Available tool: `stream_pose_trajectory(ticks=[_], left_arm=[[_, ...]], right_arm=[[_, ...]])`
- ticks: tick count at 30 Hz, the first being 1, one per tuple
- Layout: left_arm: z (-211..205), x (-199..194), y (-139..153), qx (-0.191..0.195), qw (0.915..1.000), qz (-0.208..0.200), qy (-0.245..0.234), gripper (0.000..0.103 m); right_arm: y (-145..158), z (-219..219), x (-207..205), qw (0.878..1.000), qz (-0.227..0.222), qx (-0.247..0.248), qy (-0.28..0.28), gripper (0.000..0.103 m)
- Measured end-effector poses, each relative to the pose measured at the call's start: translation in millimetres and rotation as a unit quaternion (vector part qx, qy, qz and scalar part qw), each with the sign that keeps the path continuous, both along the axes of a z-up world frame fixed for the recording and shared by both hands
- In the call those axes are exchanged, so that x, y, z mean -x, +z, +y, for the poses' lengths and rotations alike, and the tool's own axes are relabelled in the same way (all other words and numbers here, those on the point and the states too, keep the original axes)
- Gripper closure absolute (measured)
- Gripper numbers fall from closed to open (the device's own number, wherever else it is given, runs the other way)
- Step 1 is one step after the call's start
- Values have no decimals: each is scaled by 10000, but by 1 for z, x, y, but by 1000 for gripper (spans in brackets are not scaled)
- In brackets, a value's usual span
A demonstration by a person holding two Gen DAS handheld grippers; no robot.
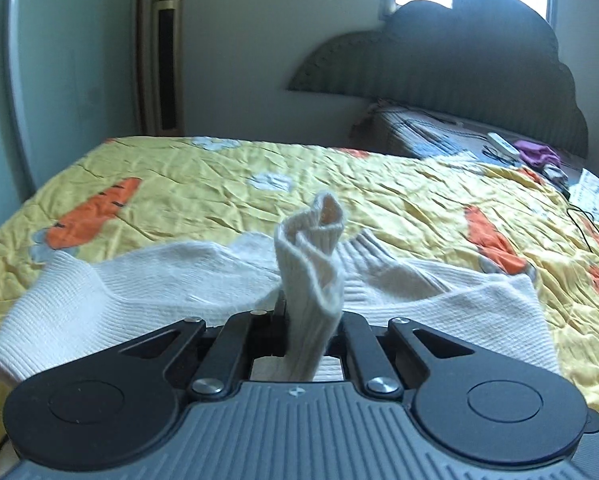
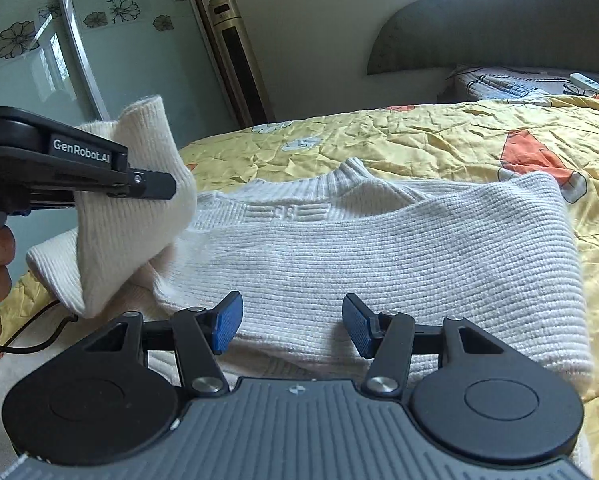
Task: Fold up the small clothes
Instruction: 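Lift the sleeve with the left tool and carry it across the body, then lay the sleeve on the body and open the left tool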
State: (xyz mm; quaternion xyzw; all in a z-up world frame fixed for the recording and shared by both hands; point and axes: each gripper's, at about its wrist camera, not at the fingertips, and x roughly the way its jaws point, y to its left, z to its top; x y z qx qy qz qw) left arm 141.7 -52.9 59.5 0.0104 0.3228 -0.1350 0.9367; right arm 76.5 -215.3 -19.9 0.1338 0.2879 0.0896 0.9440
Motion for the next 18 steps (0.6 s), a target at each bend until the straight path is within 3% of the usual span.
stream_pose_trajectory(ticks=[5,10,11,13,14,16,18], left_arm=[[-20,-4,-11,-53,9995,208,-231,96],[-19,-13,-23,229,9962,710,-452,91],[-17,-15,-24,369,9945,831,-528,86],[-11,-16,-23,730,9896,1028,-690,66],[-7,-15,-21,908,9876,1050,-730,40],[1,-10,-13,1187,9871,861,-644,15],[11,-2,-3,1239,9886,617,-599,14]], right_arm=[[-6,-4,0,10000,-28,5,-40,42],[-10,-6,1,9999,-77,-79,19,39],[-10,-6,1,9999,-81,-83,35,38],[-11,-5,1,9999,-90,-66,91,35],[-11,-4,1,9999,-94,-45,130,32],[-11,-1,1,9997,-89,40,216,29],[-10,2,1,9994,-88,128,306,24]])
